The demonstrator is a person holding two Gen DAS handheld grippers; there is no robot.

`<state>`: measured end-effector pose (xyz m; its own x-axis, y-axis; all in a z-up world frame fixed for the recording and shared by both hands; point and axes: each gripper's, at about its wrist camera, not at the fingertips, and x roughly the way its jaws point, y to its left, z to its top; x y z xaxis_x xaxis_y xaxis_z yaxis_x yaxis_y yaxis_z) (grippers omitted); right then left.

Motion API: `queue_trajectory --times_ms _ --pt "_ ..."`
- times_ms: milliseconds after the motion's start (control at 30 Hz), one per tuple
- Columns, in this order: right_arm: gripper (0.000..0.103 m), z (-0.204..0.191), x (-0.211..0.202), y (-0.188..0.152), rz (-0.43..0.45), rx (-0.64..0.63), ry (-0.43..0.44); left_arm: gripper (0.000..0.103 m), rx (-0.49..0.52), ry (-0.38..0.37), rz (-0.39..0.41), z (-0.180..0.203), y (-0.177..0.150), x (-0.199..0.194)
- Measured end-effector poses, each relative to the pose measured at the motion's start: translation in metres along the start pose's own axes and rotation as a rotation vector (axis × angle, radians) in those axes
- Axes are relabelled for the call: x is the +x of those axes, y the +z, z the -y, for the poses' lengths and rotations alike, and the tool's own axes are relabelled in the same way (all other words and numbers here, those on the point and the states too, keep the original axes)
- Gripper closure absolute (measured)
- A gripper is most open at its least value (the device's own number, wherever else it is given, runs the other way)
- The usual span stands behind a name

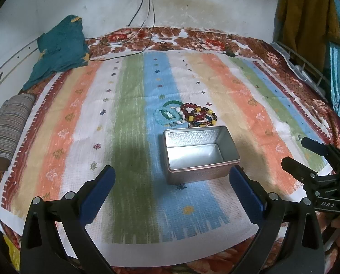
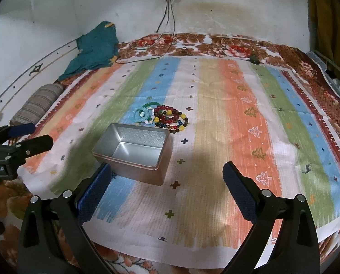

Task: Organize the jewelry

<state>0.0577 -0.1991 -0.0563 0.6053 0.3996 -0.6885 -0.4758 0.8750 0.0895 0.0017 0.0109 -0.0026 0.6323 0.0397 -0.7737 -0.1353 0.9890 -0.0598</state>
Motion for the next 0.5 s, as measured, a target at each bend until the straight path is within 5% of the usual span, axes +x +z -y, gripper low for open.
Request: queue_trajectory --times_ms 500 --pt "0.004 0.009 0.028 0.02 -0.042 0.019 -0.02 0.006 -0.005 0.051 -0.001 -0.011 0.03 0.017"
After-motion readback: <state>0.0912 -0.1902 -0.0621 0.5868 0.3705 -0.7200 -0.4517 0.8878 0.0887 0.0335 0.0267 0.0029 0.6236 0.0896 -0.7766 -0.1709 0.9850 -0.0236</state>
